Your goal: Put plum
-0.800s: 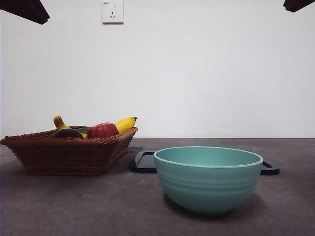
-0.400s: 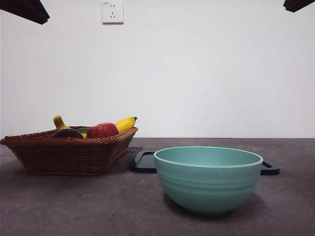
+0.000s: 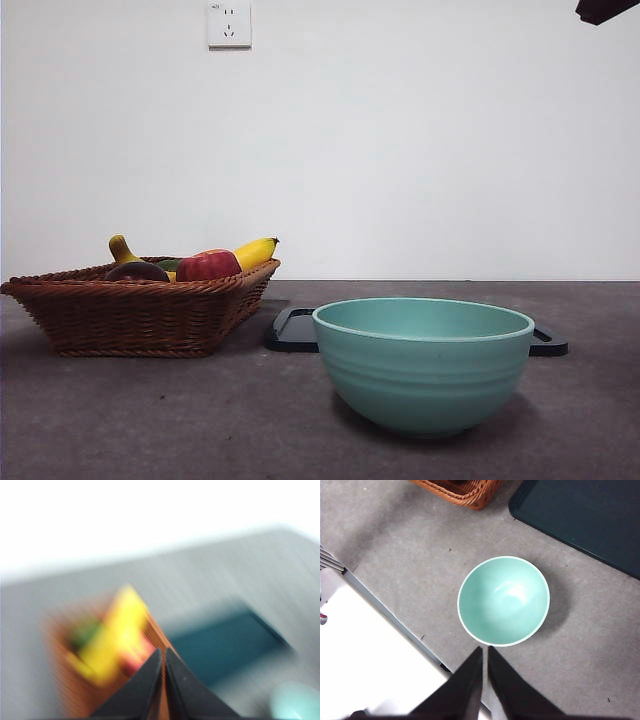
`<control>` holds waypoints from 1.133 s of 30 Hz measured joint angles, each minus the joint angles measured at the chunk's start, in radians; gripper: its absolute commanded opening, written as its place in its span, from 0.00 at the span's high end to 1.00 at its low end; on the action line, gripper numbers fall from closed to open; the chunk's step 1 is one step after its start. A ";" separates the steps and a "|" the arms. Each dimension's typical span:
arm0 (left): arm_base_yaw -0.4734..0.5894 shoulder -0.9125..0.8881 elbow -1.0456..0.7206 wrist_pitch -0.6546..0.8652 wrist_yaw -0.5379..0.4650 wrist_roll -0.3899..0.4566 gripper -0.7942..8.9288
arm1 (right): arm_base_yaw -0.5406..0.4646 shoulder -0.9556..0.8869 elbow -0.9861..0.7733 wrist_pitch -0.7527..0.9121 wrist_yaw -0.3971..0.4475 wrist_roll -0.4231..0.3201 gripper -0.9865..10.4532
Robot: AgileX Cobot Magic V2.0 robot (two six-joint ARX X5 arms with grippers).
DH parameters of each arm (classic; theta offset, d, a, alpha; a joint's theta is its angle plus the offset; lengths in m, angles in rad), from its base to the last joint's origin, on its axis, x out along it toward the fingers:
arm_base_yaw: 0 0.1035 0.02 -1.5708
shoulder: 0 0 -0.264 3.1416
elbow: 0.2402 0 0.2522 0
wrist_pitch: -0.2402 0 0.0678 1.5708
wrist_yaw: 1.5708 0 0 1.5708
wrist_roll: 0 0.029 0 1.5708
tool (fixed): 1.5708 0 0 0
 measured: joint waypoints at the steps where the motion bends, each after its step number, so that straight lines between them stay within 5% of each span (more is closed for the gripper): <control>1: 0.019 -0.024 -0.019 0.039 -0.019 0.002 0.91 | 0.000 0.000 0.000 0.000 0.000 0.000 0.91; 14: 0.222 -0.426 -0.502 0.423 -0.224 0.039 0.91 | 0.000 0.000 0.000 0.000 0.000 0.000 0.91; 23: 0.243 -0.621 -0.779 0.428 -0.250 0.039 0.91 | 0.000 0.000 0.000 0.000 0.000 0.000 0.91; 34: 0.243 -0.740 -0.917 0.379 -0.250 0.037 0.91 | 0.000 0.000 0.000 0.000 0.000 0.000 0.91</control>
